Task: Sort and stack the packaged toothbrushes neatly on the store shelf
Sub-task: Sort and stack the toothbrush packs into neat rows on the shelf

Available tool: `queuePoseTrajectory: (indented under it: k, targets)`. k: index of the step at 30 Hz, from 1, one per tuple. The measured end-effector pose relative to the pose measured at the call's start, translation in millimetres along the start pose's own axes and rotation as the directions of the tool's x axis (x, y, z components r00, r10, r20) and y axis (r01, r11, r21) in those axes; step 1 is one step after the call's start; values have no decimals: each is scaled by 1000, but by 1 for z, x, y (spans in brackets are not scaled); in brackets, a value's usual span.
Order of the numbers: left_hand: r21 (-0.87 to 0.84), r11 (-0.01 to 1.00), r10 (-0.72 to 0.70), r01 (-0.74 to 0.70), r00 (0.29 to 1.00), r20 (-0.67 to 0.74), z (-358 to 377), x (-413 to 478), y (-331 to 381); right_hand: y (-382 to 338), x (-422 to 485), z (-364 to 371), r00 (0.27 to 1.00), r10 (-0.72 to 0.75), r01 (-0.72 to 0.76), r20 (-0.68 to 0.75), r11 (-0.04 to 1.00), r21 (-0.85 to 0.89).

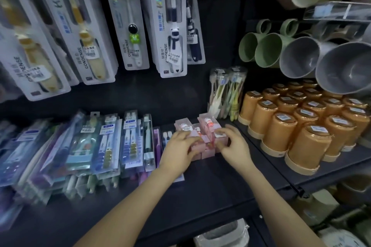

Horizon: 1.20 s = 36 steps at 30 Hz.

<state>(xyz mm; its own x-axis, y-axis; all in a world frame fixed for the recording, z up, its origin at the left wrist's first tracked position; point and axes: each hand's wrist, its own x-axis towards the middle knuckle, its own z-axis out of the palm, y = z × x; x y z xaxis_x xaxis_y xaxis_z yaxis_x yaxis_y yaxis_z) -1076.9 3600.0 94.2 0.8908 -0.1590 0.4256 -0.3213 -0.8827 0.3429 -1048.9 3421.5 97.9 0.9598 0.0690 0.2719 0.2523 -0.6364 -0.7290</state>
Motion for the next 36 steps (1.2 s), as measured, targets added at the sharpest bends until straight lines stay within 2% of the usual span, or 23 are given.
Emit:
queuePoseTrajectory:
  k: [4, 9, 14, 19, 23, 27, 29, 32, 34, 36]
  targets:
    - [-3, 1000, 13, -13, 998, -56, -29, -13, -2, -44, -5, 5, 979, -148, 142, -137, 989, -50]
    - [128, 992, 17, 19, 962, -273, -101, -67, -38, -123, -30, 50, 946, -317, 320, -69, 947, 27]
    - [222, 927, -181, 302, 878, -442, -178, -139, -108, -195, -63, 124, 867, -470, 472, 167, 881, 31]
    - [251, 752, -359, 610, 697, -621, -237, -204, -176, -239, -80, 188, 800, -508, 556, 319, 827, -78]
    - [314, 675, -403, 668, 690, -601, -262, -230, -207, -250, -81, 212, 812, -471, 549, 344, 816, -178]
    - [298, 574, -594, 763, 638, -490, -282, -233, -224, -247, -77, 214, 841, -443, 511, 310, 839, -189]
    - [306, 568, -624, 764, 643, -444, -291, -233, -230, -247, -75, 212, 848, -425, 491, 315, 854, -171]
    - [334, 589, -583, 736, 674, -455, -293, -224, -230, -252, -70, 208, 839, -416, 479, 350, 870, -115]
    - [399, 638, -468, 659, 743, -479, -283, -215, -224, -256, -68, 205, 832, -406, 457, 377, 888, -52]
    - [489, 723, -263, 488, 849, -458, -267, -209, -215, -257, -66, 200, 843, -379, 386, 382, 920, 59]
